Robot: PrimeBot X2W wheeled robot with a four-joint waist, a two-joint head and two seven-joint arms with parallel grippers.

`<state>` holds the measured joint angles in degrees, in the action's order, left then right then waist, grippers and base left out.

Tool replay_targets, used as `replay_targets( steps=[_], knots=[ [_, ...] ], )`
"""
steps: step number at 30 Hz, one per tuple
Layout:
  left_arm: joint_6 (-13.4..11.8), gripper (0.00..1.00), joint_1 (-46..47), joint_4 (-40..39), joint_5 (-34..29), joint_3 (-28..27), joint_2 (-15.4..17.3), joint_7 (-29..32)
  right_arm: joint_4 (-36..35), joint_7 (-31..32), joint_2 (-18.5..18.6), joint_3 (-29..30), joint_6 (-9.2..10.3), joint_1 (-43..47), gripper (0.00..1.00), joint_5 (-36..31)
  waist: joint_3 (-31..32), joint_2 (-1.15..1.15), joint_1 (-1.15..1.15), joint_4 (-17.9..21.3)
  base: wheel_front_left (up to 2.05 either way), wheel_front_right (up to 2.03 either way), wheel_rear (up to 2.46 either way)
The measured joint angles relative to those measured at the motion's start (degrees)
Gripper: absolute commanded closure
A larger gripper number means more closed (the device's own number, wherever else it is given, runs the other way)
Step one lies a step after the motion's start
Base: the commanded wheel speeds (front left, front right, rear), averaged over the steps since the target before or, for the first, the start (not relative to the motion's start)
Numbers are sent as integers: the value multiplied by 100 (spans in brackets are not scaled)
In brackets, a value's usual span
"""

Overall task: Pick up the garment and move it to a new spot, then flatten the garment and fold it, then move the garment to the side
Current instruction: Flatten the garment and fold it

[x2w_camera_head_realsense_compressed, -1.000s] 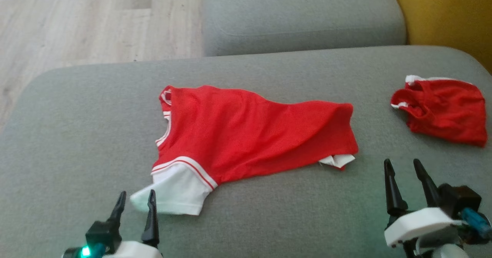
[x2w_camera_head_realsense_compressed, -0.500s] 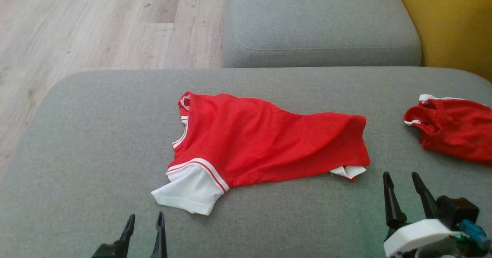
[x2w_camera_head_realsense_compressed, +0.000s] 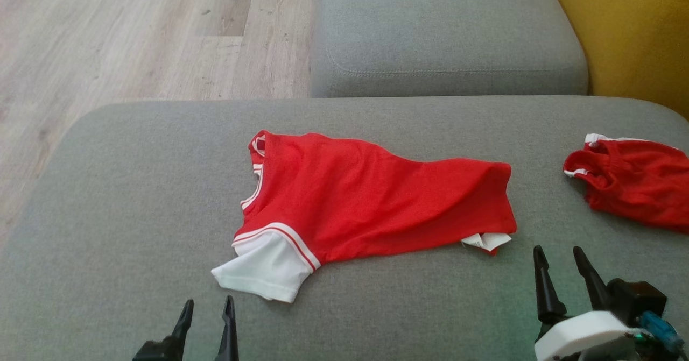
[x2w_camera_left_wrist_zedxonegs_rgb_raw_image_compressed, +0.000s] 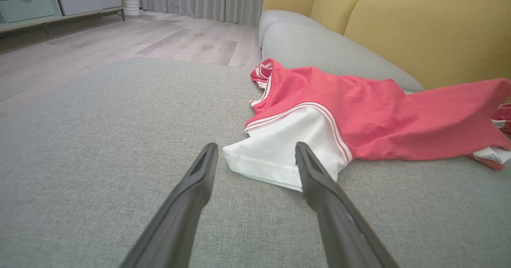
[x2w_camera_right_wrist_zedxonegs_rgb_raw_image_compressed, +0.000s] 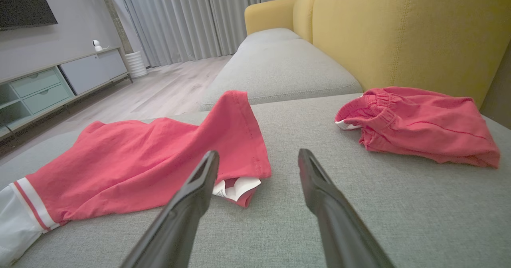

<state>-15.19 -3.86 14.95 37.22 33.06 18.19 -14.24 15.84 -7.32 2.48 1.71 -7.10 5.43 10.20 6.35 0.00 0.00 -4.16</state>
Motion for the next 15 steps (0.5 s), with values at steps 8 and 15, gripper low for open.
replay_targets(
  steps=[8, 15],
  knots=[
    [-44, 0, 14, -23, -14, -15, 2, -2, 0, 0, 0, -31, 0, -1, 0, -1, -18, 0, 0, 15, 0, 0, 0],
    [-49, 0, 56, -23, -44, -56, 1, -2, -1, 1, 0, -107, 0, -1, 0, -1, -33, 0, 0, 27, 0, 0, 0]
  ],
)
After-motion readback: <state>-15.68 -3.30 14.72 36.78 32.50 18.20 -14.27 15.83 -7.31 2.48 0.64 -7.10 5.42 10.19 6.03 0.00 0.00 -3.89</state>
